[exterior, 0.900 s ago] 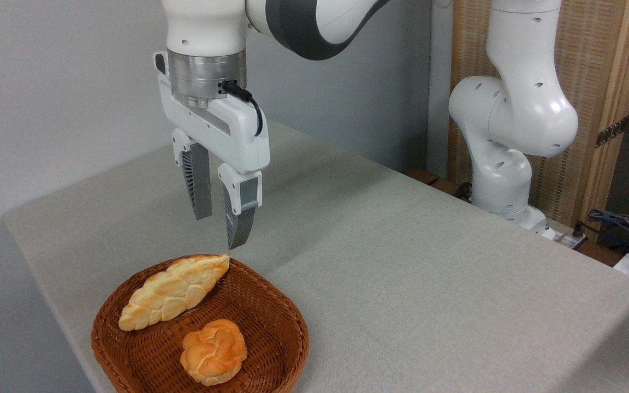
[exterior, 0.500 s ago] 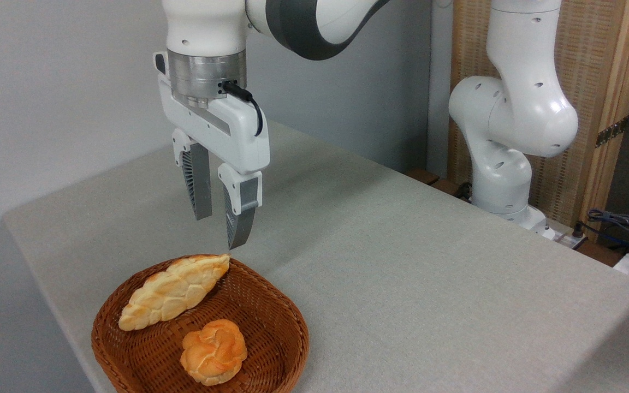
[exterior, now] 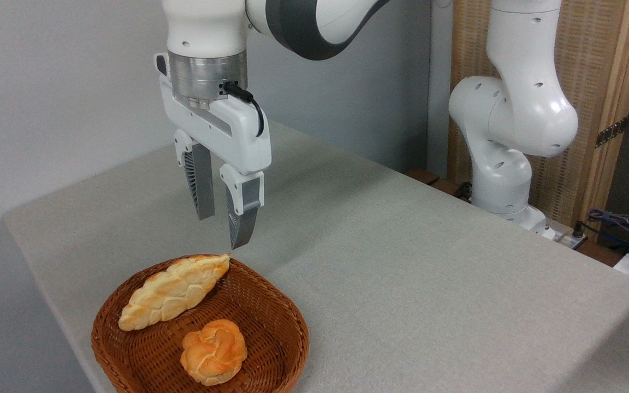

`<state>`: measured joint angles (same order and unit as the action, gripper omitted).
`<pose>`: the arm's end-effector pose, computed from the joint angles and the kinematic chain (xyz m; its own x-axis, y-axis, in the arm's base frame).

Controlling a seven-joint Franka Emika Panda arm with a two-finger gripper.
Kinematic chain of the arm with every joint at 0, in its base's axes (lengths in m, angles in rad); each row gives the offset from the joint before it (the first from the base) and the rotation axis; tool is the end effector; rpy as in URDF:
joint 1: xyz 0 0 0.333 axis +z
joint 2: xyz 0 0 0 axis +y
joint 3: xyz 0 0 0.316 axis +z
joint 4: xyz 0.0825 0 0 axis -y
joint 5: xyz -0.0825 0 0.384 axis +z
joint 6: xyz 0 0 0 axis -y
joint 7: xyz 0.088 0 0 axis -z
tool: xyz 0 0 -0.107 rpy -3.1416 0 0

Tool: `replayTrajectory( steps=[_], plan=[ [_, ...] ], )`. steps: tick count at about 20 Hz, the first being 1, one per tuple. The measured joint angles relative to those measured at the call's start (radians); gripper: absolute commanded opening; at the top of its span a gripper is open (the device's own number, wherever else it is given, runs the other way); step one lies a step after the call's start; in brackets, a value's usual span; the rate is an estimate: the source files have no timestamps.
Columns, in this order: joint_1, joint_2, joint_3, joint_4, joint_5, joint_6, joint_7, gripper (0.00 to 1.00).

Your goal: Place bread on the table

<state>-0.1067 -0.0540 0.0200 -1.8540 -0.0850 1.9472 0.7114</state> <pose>0.5582 -0.0540 0.5534 0.7045 -0.6903 0.1648 -0.6958 -0.7175 -0.0314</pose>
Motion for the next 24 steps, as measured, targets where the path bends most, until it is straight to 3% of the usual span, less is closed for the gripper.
replayTrajectory(
  steps=[6,17,24],
  plan=[
    [-0.005,0.014,-0.015,0.000,0.000,0.016,0.000,1.00],
    [-0.019,0.108,-0.053,0.000,0.000,0.229,0.000,1.00],
    [-0.032,0.134,-0.064,0.000,0.000,0.247,0.001,1.00]
  ],
)
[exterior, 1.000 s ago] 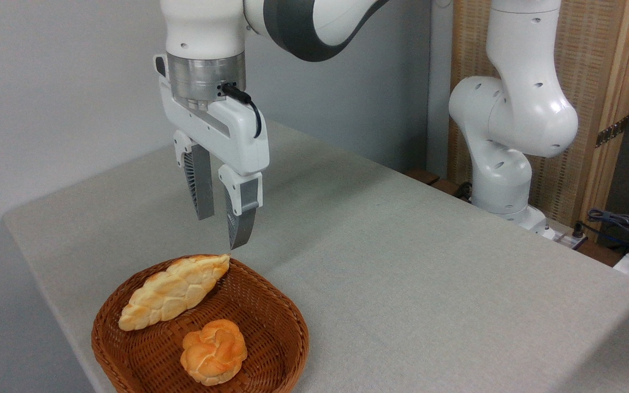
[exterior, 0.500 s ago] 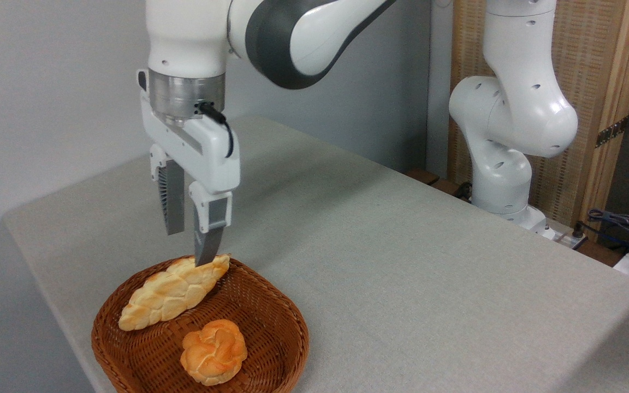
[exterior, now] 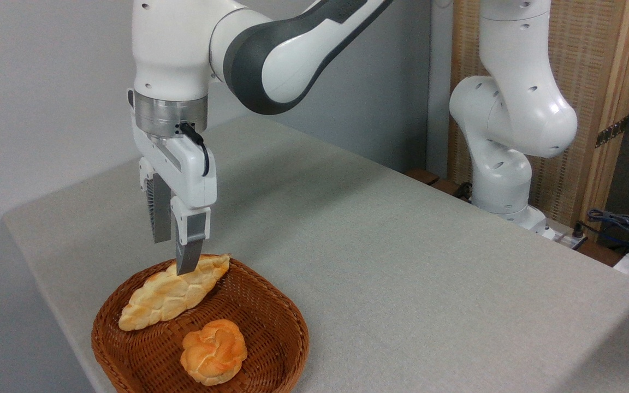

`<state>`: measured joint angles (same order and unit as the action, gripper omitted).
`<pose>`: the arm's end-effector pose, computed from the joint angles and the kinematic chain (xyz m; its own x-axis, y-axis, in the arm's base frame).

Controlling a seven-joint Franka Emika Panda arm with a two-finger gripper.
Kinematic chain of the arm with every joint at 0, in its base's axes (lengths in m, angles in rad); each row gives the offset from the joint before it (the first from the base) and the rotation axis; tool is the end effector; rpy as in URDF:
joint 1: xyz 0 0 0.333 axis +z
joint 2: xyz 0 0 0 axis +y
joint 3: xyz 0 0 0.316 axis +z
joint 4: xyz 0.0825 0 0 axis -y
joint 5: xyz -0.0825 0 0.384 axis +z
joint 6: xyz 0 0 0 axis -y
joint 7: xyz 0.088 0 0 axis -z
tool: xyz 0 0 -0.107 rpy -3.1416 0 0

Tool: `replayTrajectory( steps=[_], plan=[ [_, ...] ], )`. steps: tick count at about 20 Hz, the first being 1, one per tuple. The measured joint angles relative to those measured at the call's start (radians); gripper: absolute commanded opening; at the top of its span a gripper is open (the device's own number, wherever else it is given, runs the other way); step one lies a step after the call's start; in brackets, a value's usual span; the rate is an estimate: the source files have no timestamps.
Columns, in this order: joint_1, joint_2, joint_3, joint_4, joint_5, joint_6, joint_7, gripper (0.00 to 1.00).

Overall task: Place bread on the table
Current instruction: 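Lower the open gripper onto the braided bread loaf, then close the gripper on the braided loaf's edge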

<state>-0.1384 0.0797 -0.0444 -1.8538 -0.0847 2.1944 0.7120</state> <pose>0.5978 -0.1129 0.5018 0.6267 -0.7389 0.2477 -0.7409 -0.6635 -0.1046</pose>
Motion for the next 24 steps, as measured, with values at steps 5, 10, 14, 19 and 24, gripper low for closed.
replayTrajectory(
  steps=[5,10,14,19,24],
  plan=[
    [0.009,0.020,0.004,-0.002,0.000,0.000,0.000,1.00],
    [0.015,0.062,0.006,-0.011,0.000,0.000,0.000,1.00],
    [0.015,0.068,0.007,-0.011,0.006,0.000,0.000,0.64],
    [0.015,0.072,0.007,-0.012,0.046,0.000,0.000,0.49],
    [0.015,0.073,0.007,-0.012,0.047,0.000,0.000,0.50]
  ],
)
